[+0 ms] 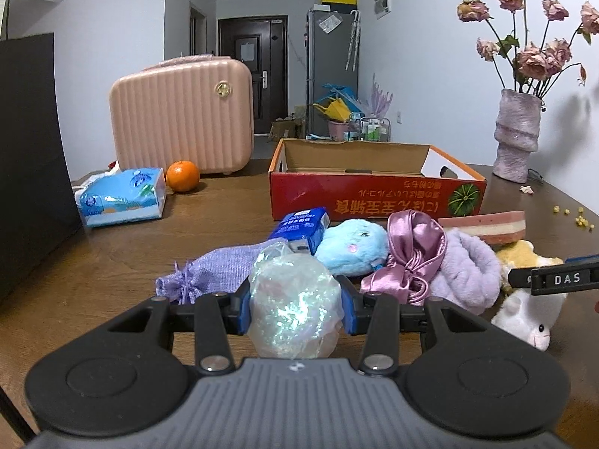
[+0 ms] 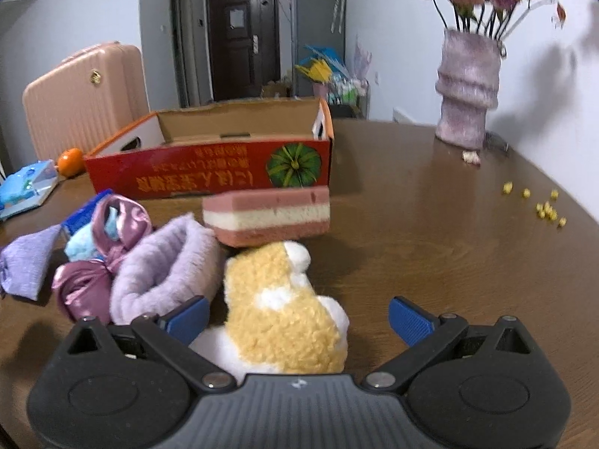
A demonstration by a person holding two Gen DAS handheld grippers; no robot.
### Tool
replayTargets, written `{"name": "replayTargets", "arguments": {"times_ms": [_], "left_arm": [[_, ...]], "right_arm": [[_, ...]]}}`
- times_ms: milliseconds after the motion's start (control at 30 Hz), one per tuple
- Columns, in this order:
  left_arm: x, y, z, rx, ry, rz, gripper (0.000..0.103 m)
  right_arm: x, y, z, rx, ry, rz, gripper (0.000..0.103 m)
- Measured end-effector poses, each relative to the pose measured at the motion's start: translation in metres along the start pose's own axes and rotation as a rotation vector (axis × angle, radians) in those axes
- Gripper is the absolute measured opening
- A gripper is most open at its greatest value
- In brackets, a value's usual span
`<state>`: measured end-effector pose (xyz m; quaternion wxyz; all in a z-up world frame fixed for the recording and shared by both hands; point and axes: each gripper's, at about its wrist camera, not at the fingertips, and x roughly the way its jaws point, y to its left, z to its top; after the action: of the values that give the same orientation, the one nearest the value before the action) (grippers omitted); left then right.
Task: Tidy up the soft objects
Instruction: 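Grasp the plush sheep with the right tool while the left tool holds the bag, then carry the bag in the left tool while the right tool carries the sheep into the box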
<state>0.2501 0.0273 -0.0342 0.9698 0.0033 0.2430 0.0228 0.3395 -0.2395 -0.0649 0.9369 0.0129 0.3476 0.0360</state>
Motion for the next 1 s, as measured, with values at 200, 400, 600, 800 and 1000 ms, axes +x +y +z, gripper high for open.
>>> {"name": "replayTargets", "arguments": {"times_ms": [200,400,600,800,1000], "left_arm": [[0.007,0.004,-0.002,-0.015,0.012,-0.003,0.044],[0.009,0.006,-0.004,-0.024,0.014,-0.003,0.044],[0.01,0.006,-0.006,-0.022,0.02,-0.006,0.044],[0.009,0.006,-0.007,-0.023,0.016,-0.005,0.044],[0.008,0.007,-0.007,-0.026,0.012,-0.004,0.044]], "right_arm": [[0.011,-0.006,-0.004,0.042,0.02,0.022,0.099],[0.014,-0.005,-0.006,0.042,0.029,0.039,0.089],[0.014,-0.003,-0.01,0.038,0.039,0.043,0.074],[0.007,0.0,-0.014,0.034,0.023,0.032,0.068],[-0.006,-0.002,-0.02,0.052,-0.012,0.036,0.064]]}}
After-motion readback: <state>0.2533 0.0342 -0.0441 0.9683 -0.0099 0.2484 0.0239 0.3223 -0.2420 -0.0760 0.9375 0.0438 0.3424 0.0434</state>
